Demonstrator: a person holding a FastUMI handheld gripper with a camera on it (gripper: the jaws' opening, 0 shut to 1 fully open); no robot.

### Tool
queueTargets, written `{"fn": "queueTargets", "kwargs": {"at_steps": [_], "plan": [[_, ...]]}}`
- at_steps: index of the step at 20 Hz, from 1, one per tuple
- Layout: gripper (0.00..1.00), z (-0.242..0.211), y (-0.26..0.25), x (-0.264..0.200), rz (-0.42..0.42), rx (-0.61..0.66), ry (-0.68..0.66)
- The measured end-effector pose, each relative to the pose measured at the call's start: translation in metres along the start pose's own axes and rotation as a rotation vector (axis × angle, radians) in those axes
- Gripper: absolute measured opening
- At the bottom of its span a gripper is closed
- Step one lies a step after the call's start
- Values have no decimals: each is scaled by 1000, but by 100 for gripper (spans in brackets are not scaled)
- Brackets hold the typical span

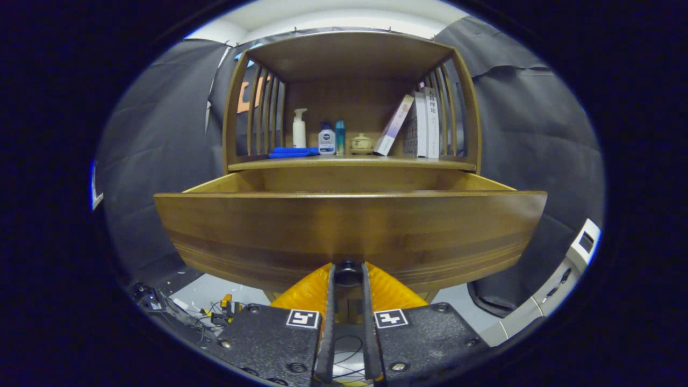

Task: Pull open the drawer, take out the items inside it, and place them on the countertop above the cabinet.

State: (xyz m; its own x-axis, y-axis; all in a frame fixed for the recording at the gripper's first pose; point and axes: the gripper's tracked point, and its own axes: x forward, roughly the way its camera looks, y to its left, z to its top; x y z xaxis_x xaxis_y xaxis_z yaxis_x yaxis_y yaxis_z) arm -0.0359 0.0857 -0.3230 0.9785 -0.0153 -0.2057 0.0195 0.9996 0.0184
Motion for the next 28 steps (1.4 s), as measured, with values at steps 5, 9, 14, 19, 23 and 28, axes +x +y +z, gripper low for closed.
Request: {"fn": "queueTargets", "kwargs": {"at_steps": [5,9,14,19,23,28], "plan": [[62,87,-8,-38,-22,-78,-239],[100,151,-16,-53,-9,7,-307],[100,203,-24,-38,8,86,-239],[100,231,-33,8,0,72,-111],[99,219,-20,61,14,50,86],[98,182,-2,114,31,-23,369]]}}
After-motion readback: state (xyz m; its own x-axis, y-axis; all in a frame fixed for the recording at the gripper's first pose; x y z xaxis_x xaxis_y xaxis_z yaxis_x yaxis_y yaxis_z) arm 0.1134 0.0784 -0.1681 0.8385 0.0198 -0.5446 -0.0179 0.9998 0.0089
